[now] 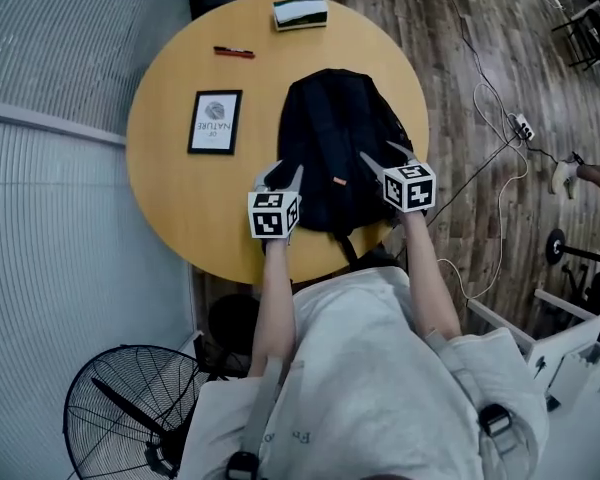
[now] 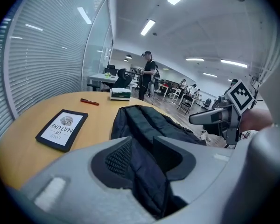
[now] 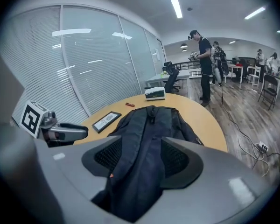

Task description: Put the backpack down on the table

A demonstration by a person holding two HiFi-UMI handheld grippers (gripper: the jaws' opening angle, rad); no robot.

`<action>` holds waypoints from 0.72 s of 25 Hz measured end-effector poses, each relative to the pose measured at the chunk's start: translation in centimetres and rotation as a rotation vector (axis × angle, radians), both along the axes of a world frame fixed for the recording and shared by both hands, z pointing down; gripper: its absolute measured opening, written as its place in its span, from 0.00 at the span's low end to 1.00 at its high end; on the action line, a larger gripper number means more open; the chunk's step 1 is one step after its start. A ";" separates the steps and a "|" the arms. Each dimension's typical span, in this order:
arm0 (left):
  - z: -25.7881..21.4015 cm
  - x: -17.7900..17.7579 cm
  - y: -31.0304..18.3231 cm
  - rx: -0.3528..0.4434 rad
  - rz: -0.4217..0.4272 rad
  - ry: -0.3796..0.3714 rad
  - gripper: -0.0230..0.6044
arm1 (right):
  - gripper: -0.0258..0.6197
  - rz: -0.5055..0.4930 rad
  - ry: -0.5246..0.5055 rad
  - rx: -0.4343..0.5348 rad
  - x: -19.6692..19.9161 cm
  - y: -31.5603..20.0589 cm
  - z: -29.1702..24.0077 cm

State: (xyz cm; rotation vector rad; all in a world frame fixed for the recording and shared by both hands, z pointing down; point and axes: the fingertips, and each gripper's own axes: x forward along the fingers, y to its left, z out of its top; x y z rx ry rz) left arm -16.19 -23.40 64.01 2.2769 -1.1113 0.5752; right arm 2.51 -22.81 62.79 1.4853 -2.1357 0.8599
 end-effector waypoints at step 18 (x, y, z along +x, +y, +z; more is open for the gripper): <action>-3.2 -0.1 5.8 0.060 -0.032 0.010 0.27 | 0.37 -0.016 -0.035 0.045 -1.0 6.5 -1.6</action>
